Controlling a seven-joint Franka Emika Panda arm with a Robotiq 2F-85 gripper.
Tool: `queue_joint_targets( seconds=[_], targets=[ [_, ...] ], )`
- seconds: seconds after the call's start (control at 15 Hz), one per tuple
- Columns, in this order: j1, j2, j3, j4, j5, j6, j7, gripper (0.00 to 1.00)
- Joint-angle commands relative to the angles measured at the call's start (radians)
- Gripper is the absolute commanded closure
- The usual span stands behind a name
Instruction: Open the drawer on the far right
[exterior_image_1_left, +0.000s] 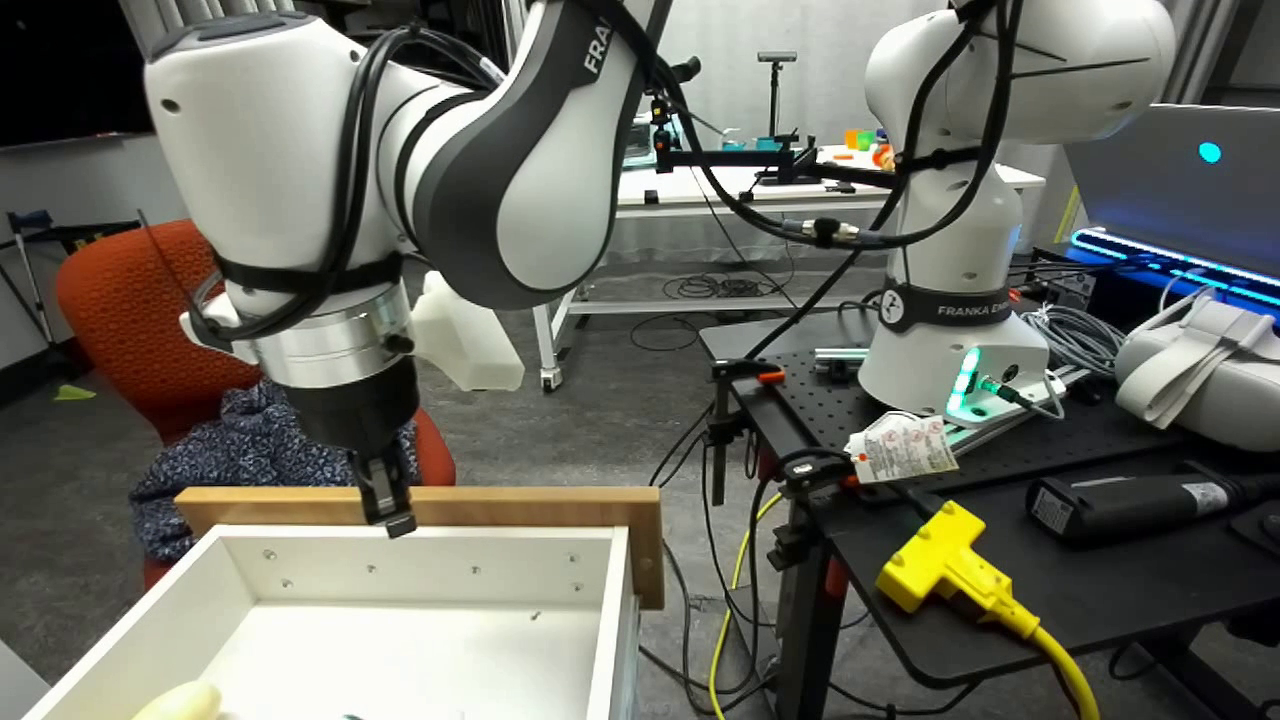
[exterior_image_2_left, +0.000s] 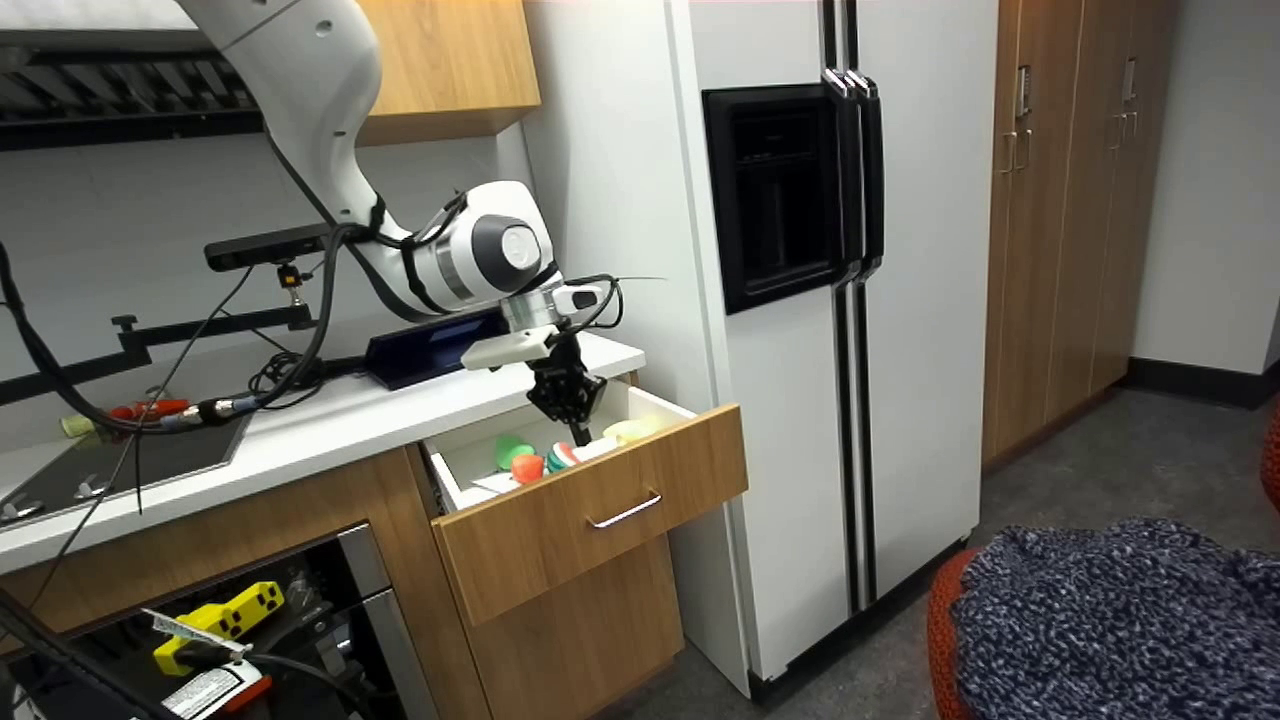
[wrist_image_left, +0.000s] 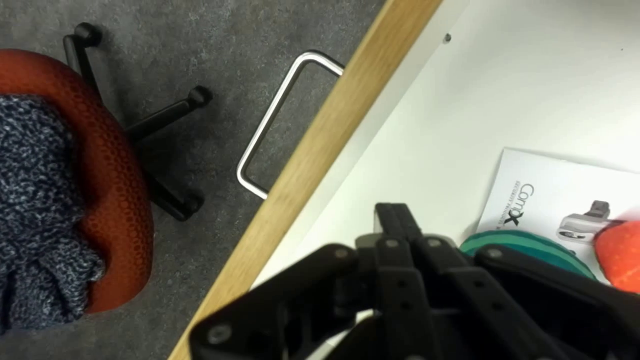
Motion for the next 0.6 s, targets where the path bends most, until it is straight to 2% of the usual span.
queue_joint_targets(
  seconds=[0.0,0.33,0.53],
  targets=[
    [-0.014,-0.034,0.012,-0.034,0.030,0.008,-0.048,1.00],
    [-0.009,-0.026,-0.002,-0.036,-0.007,0.084,-0.078,1.00],
    [-0.003,-0.019,-0.017,-0.040,-0.034,0.176,-0.095,1.00]
  ],
)
